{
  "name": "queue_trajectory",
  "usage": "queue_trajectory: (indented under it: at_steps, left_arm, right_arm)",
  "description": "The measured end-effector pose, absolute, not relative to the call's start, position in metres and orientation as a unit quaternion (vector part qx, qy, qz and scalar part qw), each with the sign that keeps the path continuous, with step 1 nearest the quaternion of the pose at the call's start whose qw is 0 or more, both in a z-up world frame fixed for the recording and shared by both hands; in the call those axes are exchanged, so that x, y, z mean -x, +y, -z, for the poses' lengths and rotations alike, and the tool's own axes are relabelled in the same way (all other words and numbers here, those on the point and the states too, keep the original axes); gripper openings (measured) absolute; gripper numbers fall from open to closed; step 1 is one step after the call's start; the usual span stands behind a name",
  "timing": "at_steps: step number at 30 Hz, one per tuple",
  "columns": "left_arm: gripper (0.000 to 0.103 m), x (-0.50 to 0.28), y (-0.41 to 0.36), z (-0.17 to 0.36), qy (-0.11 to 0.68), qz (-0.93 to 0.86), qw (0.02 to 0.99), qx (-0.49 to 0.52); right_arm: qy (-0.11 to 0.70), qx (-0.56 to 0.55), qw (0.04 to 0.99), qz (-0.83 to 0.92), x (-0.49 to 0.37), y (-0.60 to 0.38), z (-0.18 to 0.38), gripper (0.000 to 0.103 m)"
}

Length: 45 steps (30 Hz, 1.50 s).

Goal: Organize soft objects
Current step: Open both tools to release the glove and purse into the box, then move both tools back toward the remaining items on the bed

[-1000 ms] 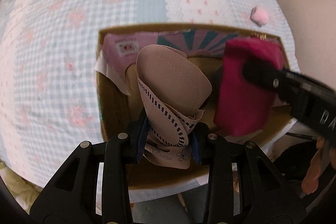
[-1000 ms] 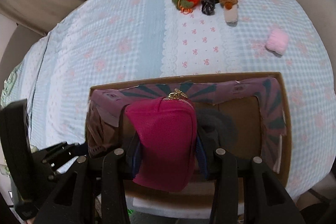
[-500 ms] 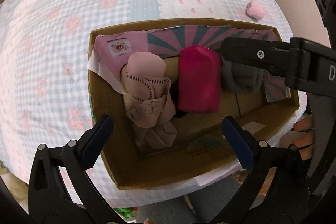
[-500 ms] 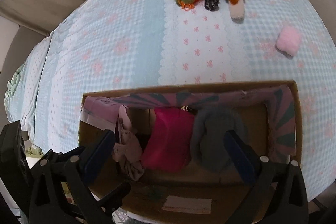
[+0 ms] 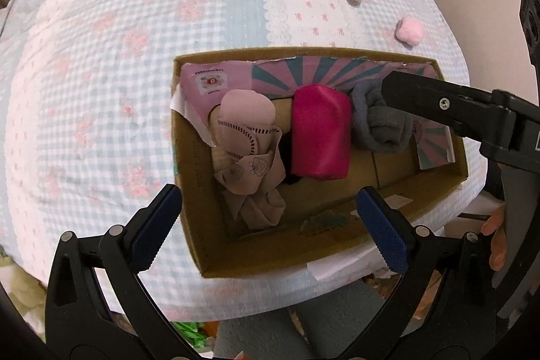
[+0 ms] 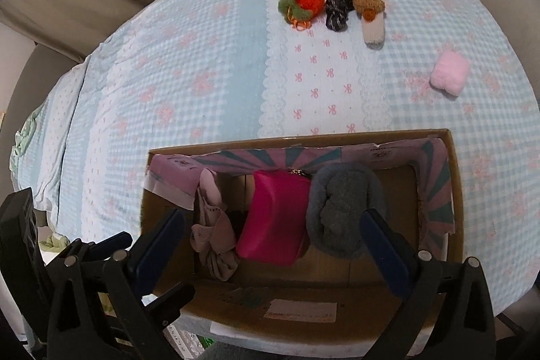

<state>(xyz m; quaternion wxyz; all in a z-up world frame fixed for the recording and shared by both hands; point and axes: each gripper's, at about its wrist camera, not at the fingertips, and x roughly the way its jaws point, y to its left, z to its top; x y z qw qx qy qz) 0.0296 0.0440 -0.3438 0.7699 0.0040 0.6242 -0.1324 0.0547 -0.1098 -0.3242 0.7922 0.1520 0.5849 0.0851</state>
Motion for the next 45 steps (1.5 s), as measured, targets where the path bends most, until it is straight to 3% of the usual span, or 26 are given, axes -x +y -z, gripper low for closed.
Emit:
queue_trajectory:
  at_steps: [13, 27, 36, 45]
  left_arm:
    - [0.103, -0.003, 0.059, 0.292, 0.594, 0.124, 0.795, 0.008]
    - [0.103, -0.004, 0.069, 0.176, 0.499, 0.104, 0.860, 0.008]
    - [0.103, -0.050, 0.045, 0.142, 0.456, 0.104, 0.884, -0.011]
    - [0.103, -0.120, -0.003, 0.144, 0.456, 0.100, 0.884, -0.022]
  right_arm:
    - [0.548, -0.139, 0.821, -0.078, -0.023, -0.109, 0.263, 0.103]
    - [0.449, -0.103, 0.887, 0.025, 0.012, -0.147, 0.142, 0.103]
    - [0.430, -0.112, 0.895, 0.042, -0.016, -0.183, 0.127, 0.103]
    - [0.426, -0.097, 0.899, 0.026, -0.082, -0.230, 0.134, 0.103]
